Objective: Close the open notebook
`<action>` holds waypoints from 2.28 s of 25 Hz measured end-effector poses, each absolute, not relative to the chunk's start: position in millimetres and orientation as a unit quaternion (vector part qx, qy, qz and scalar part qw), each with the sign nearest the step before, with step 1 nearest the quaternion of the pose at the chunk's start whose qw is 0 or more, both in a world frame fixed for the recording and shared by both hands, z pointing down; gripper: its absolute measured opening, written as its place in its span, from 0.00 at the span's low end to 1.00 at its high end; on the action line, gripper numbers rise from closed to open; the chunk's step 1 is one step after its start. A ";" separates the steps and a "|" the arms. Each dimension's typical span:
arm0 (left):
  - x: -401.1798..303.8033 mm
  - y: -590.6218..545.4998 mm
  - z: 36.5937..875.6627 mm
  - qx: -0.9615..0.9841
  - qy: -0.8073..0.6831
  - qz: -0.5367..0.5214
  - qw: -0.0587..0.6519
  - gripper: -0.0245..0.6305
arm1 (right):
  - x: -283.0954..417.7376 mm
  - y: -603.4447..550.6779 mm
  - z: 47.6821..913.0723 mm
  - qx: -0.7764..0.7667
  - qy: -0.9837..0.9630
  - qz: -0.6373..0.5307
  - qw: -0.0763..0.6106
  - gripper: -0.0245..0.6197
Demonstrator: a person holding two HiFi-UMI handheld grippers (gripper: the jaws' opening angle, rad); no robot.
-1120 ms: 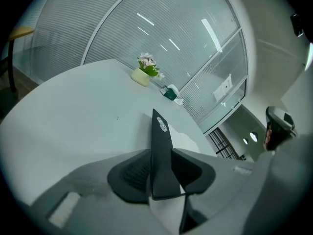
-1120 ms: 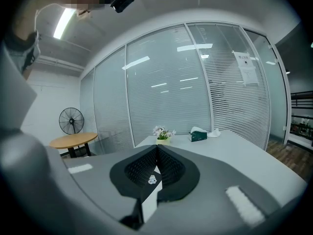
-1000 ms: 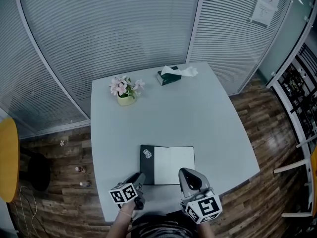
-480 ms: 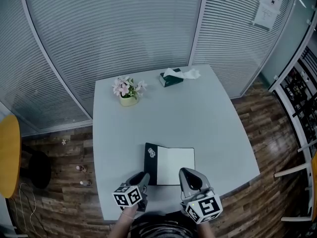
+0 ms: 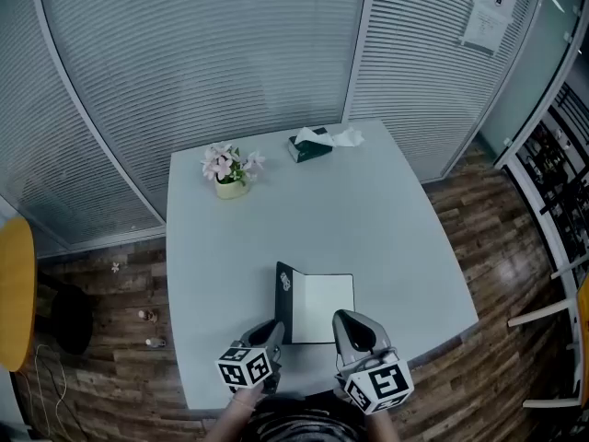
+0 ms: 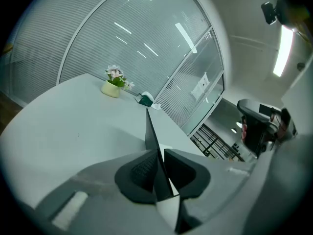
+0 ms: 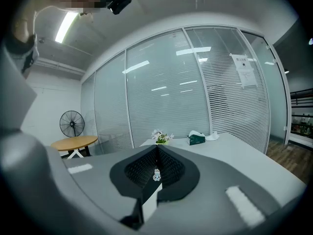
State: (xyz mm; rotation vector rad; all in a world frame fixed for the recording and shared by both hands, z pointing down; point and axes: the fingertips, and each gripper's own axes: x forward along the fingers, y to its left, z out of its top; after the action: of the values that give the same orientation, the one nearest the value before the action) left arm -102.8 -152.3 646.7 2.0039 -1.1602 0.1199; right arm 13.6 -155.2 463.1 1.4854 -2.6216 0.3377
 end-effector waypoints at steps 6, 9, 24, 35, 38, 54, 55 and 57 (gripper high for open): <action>-82.9 -151.9 636.1 0.801 -0.444 0.040 0.399 0.11 | 26.4 -152.1 461.5 0.496 -0.860 0.109 0.053 0.04; -73.7 -151.1 632.9 0.804 -0.438 0.035 0.401 0.11 | 32.6 -149.7 461.9 0.499 -0.858 0.109 0.054 0.04; -13.3 -151.2 626.2 0.823 -0.409 0.062 0.389 0.12 | 65.0 -146.4 465.4 0.510 -0.851 0.111 0.055 0.04; 38.3 -149.8 640.0 0.829 -0.395 0.094 0.385 0.14 | 90.2 -145.2 475.3 0.504 -0.853 0.118 0.062 0.04; 51.1 -148.9 648.3 0.827 -0.397 0.110 0.382 0.15 | 96.2 -145.8 478.0 0.499 -0.856 0.119 0.065 0.04; 103.0 -151.2 706.0 0.799 -0.424 0.199 0.376 0.19 | 130.4 -152.7 487.7 0.481 -0.865 0.125 0.073 0.04; 105.5 -151.4 710.4 0.798 -0.427 0.208 0.371 0.19 | 132.7 -152.7 488.1 0.482 -0.864 0.126 0.073 0.04; 110.2 -150.3 719.8 0.794 -0.432 0.229 0.362 0.20 | 137.4 -152.0 488.6 0.483 -0.863 0.127 0.072 0.04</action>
State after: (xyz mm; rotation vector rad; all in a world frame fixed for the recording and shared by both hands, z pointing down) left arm 110.2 -150.3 719.8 2.0445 -1.1130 0.5908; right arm 137.4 -152.0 488.6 1.4515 -2.5954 0.3823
